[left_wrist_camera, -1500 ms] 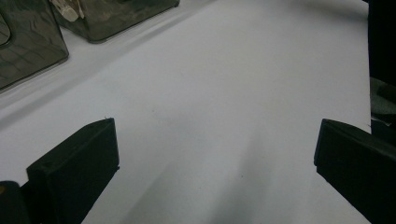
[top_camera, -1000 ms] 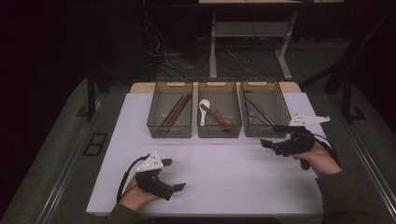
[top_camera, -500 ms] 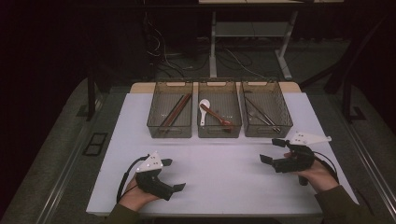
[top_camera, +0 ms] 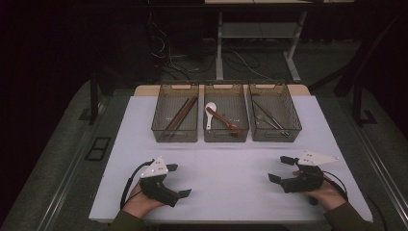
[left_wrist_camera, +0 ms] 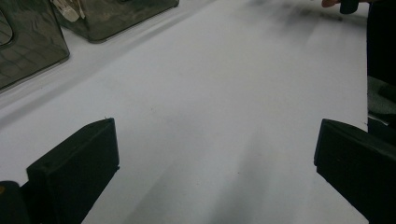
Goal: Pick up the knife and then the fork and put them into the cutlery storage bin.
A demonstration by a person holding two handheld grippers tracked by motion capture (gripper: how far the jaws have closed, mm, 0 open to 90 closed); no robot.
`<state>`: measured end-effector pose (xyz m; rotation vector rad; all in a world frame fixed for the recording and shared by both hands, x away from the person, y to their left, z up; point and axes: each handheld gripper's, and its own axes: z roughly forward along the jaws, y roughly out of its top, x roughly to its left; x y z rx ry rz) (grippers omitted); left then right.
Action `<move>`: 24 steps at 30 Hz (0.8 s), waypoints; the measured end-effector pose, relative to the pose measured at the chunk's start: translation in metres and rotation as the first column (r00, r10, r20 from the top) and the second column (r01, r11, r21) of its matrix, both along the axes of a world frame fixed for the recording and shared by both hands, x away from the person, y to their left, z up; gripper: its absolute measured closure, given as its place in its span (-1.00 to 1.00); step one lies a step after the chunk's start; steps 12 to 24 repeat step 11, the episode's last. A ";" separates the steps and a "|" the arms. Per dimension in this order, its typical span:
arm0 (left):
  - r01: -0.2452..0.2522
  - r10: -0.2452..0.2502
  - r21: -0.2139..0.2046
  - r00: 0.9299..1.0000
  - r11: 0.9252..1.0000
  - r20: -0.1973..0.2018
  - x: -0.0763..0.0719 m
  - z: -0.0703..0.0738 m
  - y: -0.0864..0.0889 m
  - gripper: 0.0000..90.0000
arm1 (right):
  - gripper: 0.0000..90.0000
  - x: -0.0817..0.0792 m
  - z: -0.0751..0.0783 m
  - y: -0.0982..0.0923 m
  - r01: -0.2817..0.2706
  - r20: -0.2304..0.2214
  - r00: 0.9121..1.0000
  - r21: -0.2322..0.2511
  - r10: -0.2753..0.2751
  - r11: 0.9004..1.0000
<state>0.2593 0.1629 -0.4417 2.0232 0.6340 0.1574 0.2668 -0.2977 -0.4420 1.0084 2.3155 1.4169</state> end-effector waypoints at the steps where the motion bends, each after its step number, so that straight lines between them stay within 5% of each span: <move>1: -0.001 0.001 0.000 1.000 1.000 0.000 0.000 0.000 0.000 -1.00 | -0.70 -0.001 -0.001 0.000 0.001 -0.003 1.000 0.002 -0.001 1.000; 24: 0.001 -0.001 0.003 1.000 1.000 -0.002 0.000 -0.001 0.000 -1.00 | -0.70 -0.005 -0.007 0.005 -0.025 -0.011 1.000 -0.020 0.025 0.999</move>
